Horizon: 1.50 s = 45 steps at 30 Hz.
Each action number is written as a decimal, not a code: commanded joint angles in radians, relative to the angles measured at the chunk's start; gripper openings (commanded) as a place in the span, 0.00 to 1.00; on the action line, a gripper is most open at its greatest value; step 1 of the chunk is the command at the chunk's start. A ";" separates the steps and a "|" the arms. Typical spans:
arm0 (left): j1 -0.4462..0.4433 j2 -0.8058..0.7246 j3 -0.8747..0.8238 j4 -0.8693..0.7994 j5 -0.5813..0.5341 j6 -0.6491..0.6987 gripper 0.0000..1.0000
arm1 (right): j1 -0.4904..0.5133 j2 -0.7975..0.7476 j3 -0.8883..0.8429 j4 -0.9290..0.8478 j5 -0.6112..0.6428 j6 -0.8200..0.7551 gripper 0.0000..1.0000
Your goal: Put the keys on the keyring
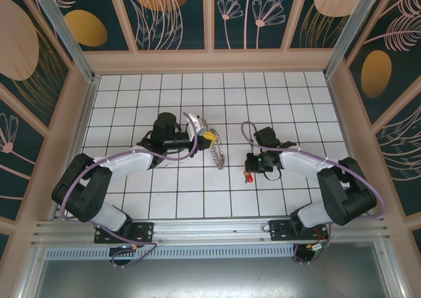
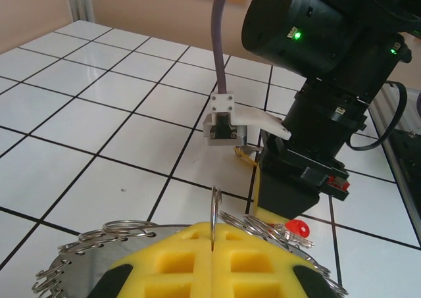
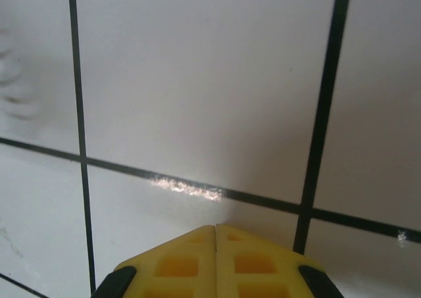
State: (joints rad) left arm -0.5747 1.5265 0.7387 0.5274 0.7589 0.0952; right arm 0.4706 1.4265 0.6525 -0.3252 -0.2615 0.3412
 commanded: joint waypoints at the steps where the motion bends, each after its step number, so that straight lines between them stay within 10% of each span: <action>1: -0.002 0.008 0.036 0.037 0.036 -0.009 0.00 | -0.022 0.018 0.022 0.039 0.013 0.023 0.06; 45: -0.001 0.034 0.060 0.036 0.048 -0.012 0.00 | -0.026 0.024 0.049 -0.077 0.041 0.036 0.10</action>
State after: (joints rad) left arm -0.5747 1.5536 0.7647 0.5274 0.7773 0.0917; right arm 0.4484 1.4494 0.6743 -0.3683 -0.2432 0.3637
